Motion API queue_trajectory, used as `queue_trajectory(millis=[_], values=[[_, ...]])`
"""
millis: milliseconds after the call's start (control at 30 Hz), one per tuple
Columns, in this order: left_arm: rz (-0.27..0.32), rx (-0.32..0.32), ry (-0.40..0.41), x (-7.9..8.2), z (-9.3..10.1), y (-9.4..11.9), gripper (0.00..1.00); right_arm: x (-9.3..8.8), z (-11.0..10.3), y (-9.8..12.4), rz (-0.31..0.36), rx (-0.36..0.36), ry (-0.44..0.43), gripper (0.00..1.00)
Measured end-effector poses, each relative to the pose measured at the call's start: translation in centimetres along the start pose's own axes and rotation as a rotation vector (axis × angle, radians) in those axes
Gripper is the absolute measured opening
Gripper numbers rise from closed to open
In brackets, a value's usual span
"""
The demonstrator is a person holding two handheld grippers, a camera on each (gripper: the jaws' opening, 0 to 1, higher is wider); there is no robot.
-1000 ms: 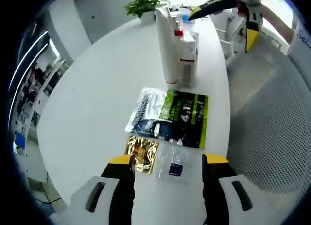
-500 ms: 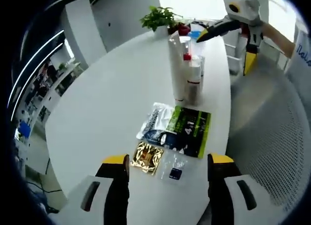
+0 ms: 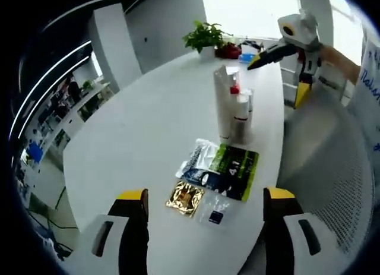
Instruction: Arrange the skincare products in the storage area until every visible bottle or jar stands upright without overlapping.
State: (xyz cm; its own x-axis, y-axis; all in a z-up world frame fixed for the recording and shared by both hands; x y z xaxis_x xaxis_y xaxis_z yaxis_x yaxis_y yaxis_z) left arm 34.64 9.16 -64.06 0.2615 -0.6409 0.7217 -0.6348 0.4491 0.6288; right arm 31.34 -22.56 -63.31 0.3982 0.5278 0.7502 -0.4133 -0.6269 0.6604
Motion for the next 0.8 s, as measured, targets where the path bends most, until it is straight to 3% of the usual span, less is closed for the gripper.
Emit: queue_trajectory(millis=[533, 800], values=[[0.027, 0.073, 0.083, -1.4, -0.4, 2.3, 0.90, -0.2, -0.2, 0.4, 0.017, -0.022, -0.025, 1.00], [0.090, 0.096, 0.125, -2.0, -0.3, 3.1, 0.97, -0.5, -0.2, 0.6, 0.043, -0.024, -0.044, 1.00]])
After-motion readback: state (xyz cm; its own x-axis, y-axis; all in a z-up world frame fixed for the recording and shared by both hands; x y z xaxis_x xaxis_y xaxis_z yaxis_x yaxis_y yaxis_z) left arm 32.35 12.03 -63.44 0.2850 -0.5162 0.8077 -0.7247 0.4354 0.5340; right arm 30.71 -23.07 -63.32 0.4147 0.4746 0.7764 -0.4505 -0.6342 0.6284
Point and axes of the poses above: the point that each gripper's makers call its tool centre point, and the gripper's own axes: y roughly backward along the fingers, z roughly to its right, x roughly out of its top, the point moved 10 cm from there along y, roughly backward along the fingers, and after that the axes turned 13 degrees about x, right-handed, at the moved point
